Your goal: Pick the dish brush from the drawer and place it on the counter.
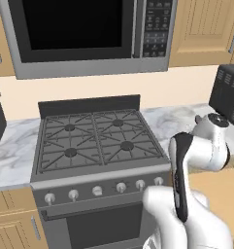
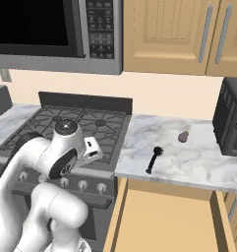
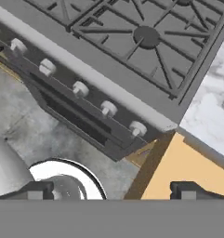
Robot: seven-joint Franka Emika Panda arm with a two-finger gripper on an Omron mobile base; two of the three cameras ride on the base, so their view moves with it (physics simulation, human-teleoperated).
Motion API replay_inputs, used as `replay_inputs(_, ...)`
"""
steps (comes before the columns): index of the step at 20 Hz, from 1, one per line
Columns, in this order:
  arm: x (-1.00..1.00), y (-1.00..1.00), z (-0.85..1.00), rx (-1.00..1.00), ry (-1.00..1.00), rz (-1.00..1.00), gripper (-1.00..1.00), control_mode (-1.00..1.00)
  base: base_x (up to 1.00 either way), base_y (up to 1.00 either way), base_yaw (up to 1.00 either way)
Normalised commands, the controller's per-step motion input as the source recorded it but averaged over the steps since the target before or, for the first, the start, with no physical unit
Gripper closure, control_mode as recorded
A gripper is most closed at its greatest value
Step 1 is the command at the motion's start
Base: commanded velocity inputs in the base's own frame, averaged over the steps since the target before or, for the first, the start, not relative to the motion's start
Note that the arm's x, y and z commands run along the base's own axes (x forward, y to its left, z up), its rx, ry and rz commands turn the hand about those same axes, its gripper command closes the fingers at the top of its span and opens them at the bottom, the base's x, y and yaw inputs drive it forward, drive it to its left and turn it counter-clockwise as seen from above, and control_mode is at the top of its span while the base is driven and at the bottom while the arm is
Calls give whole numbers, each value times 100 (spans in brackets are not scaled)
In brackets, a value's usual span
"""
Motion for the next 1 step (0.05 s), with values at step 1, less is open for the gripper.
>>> replay_inputs(1,-50,100,-5,-32,0,2,-100,-100,0,0,0)
